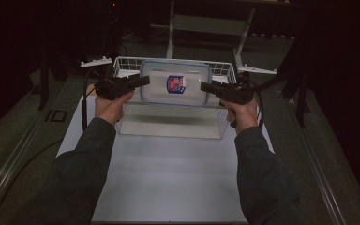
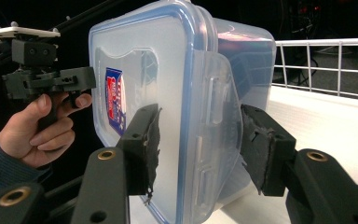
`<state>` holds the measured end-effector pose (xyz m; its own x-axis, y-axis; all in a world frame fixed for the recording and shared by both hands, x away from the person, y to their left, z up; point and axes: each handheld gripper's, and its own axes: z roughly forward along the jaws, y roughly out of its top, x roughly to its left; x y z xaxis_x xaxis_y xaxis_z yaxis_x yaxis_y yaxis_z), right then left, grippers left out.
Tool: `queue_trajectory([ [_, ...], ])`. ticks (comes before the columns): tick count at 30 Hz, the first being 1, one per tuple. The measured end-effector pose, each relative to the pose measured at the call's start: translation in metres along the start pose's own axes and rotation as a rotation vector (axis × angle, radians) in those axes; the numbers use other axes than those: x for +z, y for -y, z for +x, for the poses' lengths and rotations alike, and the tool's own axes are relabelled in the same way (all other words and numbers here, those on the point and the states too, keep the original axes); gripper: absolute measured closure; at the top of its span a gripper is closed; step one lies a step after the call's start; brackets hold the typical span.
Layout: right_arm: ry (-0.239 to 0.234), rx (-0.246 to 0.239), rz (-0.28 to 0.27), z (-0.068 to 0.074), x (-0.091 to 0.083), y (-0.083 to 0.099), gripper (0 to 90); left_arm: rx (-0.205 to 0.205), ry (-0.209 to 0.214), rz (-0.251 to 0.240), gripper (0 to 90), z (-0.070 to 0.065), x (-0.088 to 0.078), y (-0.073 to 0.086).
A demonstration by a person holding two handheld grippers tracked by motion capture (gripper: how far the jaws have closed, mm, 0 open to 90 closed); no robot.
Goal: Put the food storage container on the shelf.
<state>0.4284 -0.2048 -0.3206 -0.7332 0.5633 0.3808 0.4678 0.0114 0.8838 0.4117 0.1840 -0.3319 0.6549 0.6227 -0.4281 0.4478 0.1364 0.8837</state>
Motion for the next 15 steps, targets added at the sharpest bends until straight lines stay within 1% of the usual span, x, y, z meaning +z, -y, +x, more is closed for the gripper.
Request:
queue_trajectory([
  [3, 0.006, 0.021, 0.000, -0.006, 0.004, -0.001, 48.9, -0.009, -0.008, 0.008, 51.7, 0.004, 0.005, -0.002],
  [8, 0.001, 0.067, -0.003, -0.014, 0.009, -0.004, 48.8, -0.038, -0.011, -0.020, 51.6, 0.009, 0.010, -0.003],
  [10, -0.002, 0.088, 0.010, -0.017, 0.011, -0.007, 48.7, -0.048, -0.017, -0.022, 51.3, 0.010, 0.012, -0.004],
  [13, 0.004, 0.097, 0.033, -0.019, 0.014, -0.012, 48.1, -0.080, -0.021, -0.025, 51.0, 0.013, 0.013, -0.006],
  [15, 0.004, 0.112, 0.037, -0.020, 0.017, -0.014, 48.0, -0.086, -0.025, -0.031, 50.9, 0.015, 0.014, -0.006],
])
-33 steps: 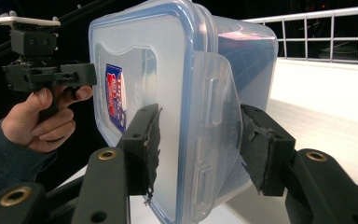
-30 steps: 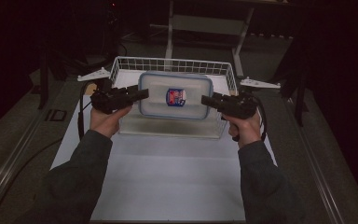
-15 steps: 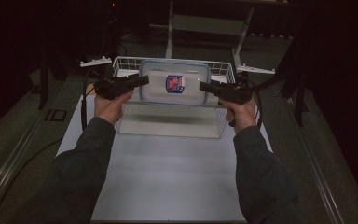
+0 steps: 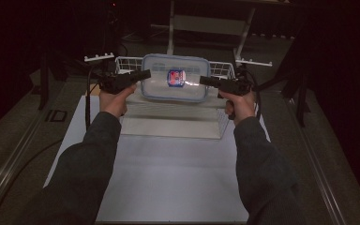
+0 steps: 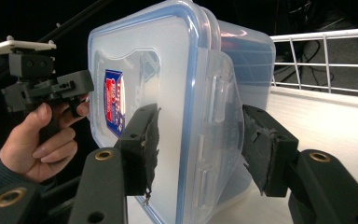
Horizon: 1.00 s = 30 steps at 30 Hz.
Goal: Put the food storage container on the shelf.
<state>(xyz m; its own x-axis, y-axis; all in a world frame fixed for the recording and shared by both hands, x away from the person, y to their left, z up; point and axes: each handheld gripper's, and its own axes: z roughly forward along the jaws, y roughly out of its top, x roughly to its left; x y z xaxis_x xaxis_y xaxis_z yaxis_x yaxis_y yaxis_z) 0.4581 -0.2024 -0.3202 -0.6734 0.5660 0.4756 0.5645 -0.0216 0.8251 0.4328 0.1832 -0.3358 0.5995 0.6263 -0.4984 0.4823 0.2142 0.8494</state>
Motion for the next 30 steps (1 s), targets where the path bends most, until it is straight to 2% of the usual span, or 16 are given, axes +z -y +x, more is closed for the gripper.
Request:
queue_trajectory([
  [5, -0.013, 0.043, -0.013, -0.007, 0.004, -0.002, 47.8, -0.002, -0.012, 0.002, 50.5, 0.001, 0.002, -0.001],
  [8, -0.003, 0.040, -0.013, -0.008, 0.005, -0.002, 46.9, -0.002, -0.028, -0.004, 50.0, 0.002, 0.004, -0.002],
  [9, 0.006, 0.032, -0.010, -0.007, 0.006, -0.002, 46.4, 0.001, -0.042, -0.002, 49.8, 0.002, 0.005, -0.002],
  [11, 0.027, 0.015, 0.005, -0.006, 0.007, -0.002, 43.4, 0.041, -0.091, 0.015, 51.7, 0.000, 0.007, -0.002],
  [12, 0.043, 0.005, 0.020, -0.004, 0.009, -0.002, 38.9, 0.057, -0.130, 0.031, 55.7, -0.001, 0.009, -0.001],
  [13, 0.060, -0.001, 0.040, -0.003, 0.011, -0.001, 33.6, 0.058, -0.145, 0.044, 53.0, -0.001, 0.011, 0.000],
  [14, 0.065, 0.005, 0.056, -0.004, 0.014, -0.001, 28.0, 0.047, -0.133, 0.039, 51.3, 0.000, 0.012, 0.001],
  [16, 0.069, 0.022, 0.056, -0.005, 0.018, 0.000, 26.0, 0.040, -0.132, 0.036, 51.4, 0.001, 0.011, 0.002],
  [19, 0.080, 0.025, 0.061, -0.005, 0.021, -0.001, 22.9, 0.052, -0.146, 0.040, 51.7, -0.001, 0.011, 0.001],
  [20, 0.091, 0.029, 0.062, -0.004, 0.022, -0.002, 21.7, 0.067, -0.155, 0.050, 51.7, -0.004, 0.009, 0.001],
  [22, 0.117, 0.013, 0.056, 0.001, 0.024, -0.001, 19.8, 0.083, -0.161, 0.060, 52.0, -0.005, 0.008, 0.001],
  [24, 0.128, 0.009, 0.054, 0.002, 0.024, 0.000, 19.1, 0.085, -0.162, 0.063, 51.7, -0.006, 0.007, 0.001],
  [25, 0.136, 0.006, 0.052, 0.004, 0.024, 0.000, 15.8, 0.086, -0.147, 0.061, 51.7, -0.006, 0.004, 0.000],
  [26, 0.260, -0.047, 0.028, 0.009, 0.022, -0.002, 11.2, 0.096, -0.152, 0.068, 51.6, -0.007, 0.004, 0.000],
  [27, 0.288, -0.054, 0.034, 0.010, 0.019, -0.003, 11.1, 0.102, -0.144, 0.067, 49.9, -0.008, 0.003, 0.000],
  [30, 0.285, -0.064, 0.020, 0.010, 0.009, -0.007, 13.4, 0.123, -0.143, 0.067, 51.0, -0.012, 0.000, -0.001],
])
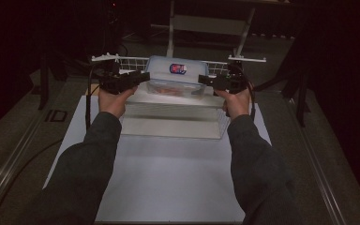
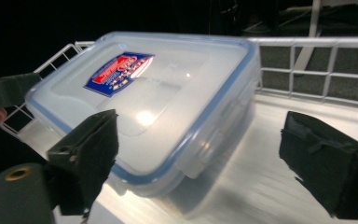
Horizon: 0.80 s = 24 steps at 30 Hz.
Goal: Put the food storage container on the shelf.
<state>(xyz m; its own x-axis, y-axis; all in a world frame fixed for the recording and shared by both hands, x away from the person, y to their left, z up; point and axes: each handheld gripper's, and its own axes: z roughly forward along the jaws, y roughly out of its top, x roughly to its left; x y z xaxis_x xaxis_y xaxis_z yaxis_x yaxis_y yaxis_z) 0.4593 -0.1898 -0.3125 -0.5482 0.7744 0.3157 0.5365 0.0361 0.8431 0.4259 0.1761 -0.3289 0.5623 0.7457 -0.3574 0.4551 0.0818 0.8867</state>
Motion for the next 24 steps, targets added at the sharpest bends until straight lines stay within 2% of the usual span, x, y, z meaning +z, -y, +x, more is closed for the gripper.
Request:
queue_trajectory([
  [3, 0.000, -0.041, 0.008, 0.000, -0.009, -0.001, 15.4, 0.010, -0.003, -0.003, 51.0, -0.001, -0.004, -0.001],
  [6, 0.003, -0.103, 0.016, 0.004, -0.017, -0.001, 17.0, 0.022, -0.003, 0.001, 50.8, -0.002, -0.009, -0.002],
  [9, 0.000, -0.175, 0.021, 0.012, -0.024, -0.001, 18.0, 0.041, -0.001, 0.011, 50.2, -0.004, -0.016, -0.004],
  [12, -0.027, -0.252, 0.026, 0.022, -0.032, 0.001, 20.0, 0.065, -0.013, 0.012, 47.9, -0.006, -0.024, -0.005],
  [15, -0.040, -0.298, 0.038, 0.031, -0.039, 0.003, 19.9, 0.088, -0.013, 0.021, 46.0, -0.009, -0.033, -0.005],
  [19, -0.055, -0.341, 0.060, 0.041, -0.048, 0.007, 19.7, 0.136, -0.030, 0.042, 43.7, -0.015, -0.046, -0.005],
  [24, -0.067, -0.378, 0.085, 0.049, -0.058, 0.016, 18.6, 0.240, -0.071, 0.099, 40.9, -0.024, -0.062, -0.001],
])
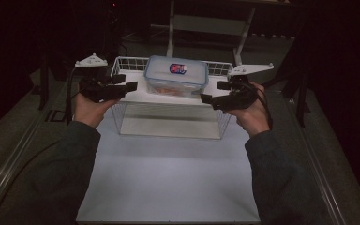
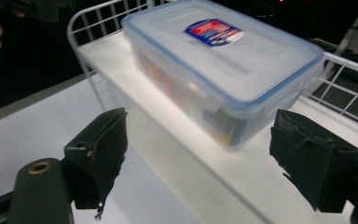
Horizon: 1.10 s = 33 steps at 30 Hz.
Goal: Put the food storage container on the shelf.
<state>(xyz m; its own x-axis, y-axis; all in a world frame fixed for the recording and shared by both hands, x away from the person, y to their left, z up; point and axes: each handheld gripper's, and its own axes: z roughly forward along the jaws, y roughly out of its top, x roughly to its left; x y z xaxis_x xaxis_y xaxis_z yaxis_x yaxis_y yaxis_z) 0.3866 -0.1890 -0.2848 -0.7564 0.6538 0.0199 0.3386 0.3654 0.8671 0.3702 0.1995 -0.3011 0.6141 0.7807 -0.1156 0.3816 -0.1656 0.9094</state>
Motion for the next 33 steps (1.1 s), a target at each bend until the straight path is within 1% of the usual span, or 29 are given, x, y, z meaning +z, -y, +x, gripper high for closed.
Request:
queue_trajectory([
  [2, -0.007, -0.018, 0.007, 0.005, -0.005, 0.004, 17.9, 0.025, -0.001, 0.005, 40.0, -0.004, -0.007, 0.004],
  [4, -0.015, -0.027, 0.006, 0.009, -0.011, 0.009, 17.5, 0.038, -0.004, 0.013, 39.6, -0.007, -0.014, 0.009],
  [5, -0.024, -0.029, 0.001, 0.011, -0.014, 0.012, 17.3, 0.044, -0.015, 0.018, 39.6, -0.009, -0.017, 0.012],
  [7, -0.026, -0.030, -0.005, 0.015, -0.020, 0.019, 16.9, 0.057, -0.031, 0.019, 39.5, -0.013, -0.024, 0.020],
  [10, -0.022, -0.033, -0.004, 0.018, -0.028, 0.032, 16.4, 0.061, -0.031, 0.020, 38.8, -0.018, -0.033, 0.033],
  [12, -0.014, -0.041, 0.006, 0.020, -0.032, 0.041, 16.3, 0.049, -0.017, 0.025, 37.8, -0.019, -0.038, 0.043],
  [13, -0.010, -0.043, 0.010, 0.021, -0.034, 0.047, 16.4, 0.049, -0.017, 0.025, 37.3, -0.019, -0.038, 0.043],
  [14, -0.010, -0.043, 0.010, 0.021, -0.034, 0.047, 16.4, 0.035, -0.015, 0.026, 37.3, -0.019, -0.041, 0.053],
  [16, -0.002, -0.050, 0.028, 0.024, -0.037, 0.064, 16.5, 0.018, -0.028, 0.035, 36.5, -0.018, -0.045, 0.070],
  [22, 0.013, -0.048, 0.049, 0.030, -0.037, 0.100, 17.1, 0.017, -0.069, 0.070, 35.9, -0.019, -0.048, 0.114],
  [24, 0.023, -0.048, 0.046, 0.031, -0.037, 0.110, 18.7, 0.005, -0.065, 0.071, 35.9, -0.019, -0.047, 0.127],
  [25, 0.027, -0.041, 0.042, 0.031, -0.037, 0.117, 20.0, 0.002, -0.071, 0.074, 35.9, -0.019, -0.047, 0.133],
  [26, 0.027, -0.029, 0.034, 0.031, -0.037, 0.123, 21.4, -0.005, -0.073, 0.071, 35.9, -0.019, -0.047, 0.140],
  [28, 0.024, -0.009, 0.022, 0.030, -0.036, 0.134, 23.4, -0.019, -0.058, 0.073, 35.8, -0.018, -0.047, 0.151],
  [31, 0.023, 0.017, 0.009, 0.030, -0.037, 0.152, 25.0, -0.005, -0.054, 0.081, 34.2, -0.022, -0.047, 0.168],
  [33, 0.033, 0.022, 0.014, 0.031, -0.036, 0.164, 25.0, -0.015, -0.051, 0.070, 34.2, -0.024, -0.049, 0.178],
])
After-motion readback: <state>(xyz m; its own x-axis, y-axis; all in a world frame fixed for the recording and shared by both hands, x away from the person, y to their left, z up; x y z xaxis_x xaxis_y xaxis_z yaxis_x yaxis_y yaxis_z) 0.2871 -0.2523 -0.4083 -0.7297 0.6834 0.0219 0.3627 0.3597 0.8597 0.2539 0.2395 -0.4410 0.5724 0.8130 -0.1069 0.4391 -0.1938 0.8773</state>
